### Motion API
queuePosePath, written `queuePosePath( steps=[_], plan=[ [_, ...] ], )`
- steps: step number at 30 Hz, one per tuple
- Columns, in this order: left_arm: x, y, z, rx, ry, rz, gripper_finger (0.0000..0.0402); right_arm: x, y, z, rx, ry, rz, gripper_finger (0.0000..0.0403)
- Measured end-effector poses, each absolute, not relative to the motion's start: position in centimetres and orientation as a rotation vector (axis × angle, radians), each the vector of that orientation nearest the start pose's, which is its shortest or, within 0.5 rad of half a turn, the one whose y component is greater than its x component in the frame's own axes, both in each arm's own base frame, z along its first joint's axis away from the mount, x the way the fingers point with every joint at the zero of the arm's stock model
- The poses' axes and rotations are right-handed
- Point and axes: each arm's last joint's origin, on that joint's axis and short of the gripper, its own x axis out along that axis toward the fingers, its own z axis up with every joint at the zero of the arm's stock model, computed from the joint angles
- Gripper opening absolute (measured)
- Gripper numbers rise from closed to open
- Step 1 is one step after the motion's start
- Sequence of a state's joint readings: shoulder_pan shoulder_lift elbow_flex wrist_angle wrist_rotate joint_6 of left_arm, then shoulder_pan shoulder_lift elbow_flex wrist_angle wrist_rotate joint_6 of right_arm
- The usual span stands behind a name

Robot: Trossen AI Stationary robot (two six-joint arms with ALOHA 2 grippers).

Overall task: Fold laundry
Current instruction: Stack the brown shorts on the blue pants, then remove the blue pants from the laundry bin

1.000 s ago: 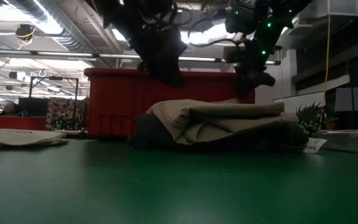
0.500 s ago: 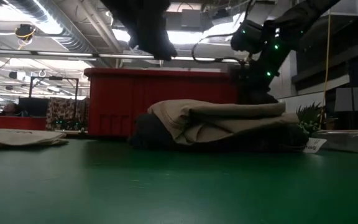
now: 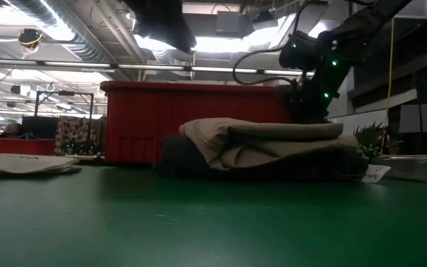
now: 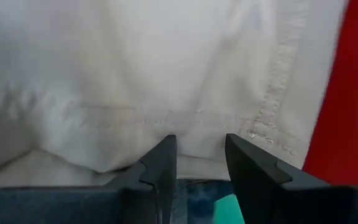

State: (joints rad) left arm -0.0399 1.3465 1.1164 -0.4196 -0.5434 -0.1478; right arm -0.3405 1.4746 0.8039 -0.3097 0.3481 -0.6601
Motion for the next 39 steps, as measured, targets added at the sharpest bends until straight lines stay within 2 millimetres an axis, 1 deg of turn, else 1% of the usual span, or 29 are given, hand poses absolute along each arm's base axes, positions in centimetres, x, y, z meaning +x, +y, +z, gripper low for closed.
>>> queuePosePath(
  steps=[3,6,12,16,20,24,26,28,33,36,39],
  plan=[
    [28.0,0.0,31.5,0.047,0.571,0.52,0.0182,26.5,-10.4,19.7,-0.586,1.149,-0.288,0.0138],
    [27.1,-0.4,32.3,0.045,0.554,0.507,0.0182,26.9,-10.6,21.5,-0.584,1.167,-0.274,0.0138],
    [25.0,-1.0,33.9,0.046,0.509,0.491,0.0182,27.6,-10.6,26.0,-0.552,1.184,-0.204,0.0138],
    [23.8,-1.5,34.7,0.04,0.487,0.467,0.0182,28.1,-10.8,29.4,-0.554,1.126,-0.214,0.0138],
    [23.0,-2.0,35.0,0.052,0.5,0.441,0.0182,28.7,-11.0,32.9,-0.571,1.023,-0.262,0.0138],
    [22.6,-2.3,35.3,0.05,0.486,0.428,0.0182,29.0,-11.1,35.4,-0.639,0.941,-0.284,0.0138],
    [22.6,-2.4,35.3,0.051,0.488,0.419,0.0182,29.2,-11.2,36.2,-0.705,0.916,-0.278,0.0138],
    [22.6,-2.6,35.3,0.053,0.488,0.411,0.0182,29.3,-11.4,36.8,-0.774,0.899,-0.313,0.0138],
    [22.5,-2.7,35.2,0.055,0.489,0.406,0.0182,29.6,-12.1,37.9,-0.886,0.886,-0.494,0.0138],
    [22.5,-2.7,35.2,0.055,0.489,0.406,0.0182,29.4,-13.1,38.4,-0.895,0.874,-0.59,0.0138],
    [22.5,-2.7,35.2,0.056,0.492,0.406,0.0182,28.8,-14.9,38.8,-0.853,0.852,-0.674,0.0138]
  ],
)
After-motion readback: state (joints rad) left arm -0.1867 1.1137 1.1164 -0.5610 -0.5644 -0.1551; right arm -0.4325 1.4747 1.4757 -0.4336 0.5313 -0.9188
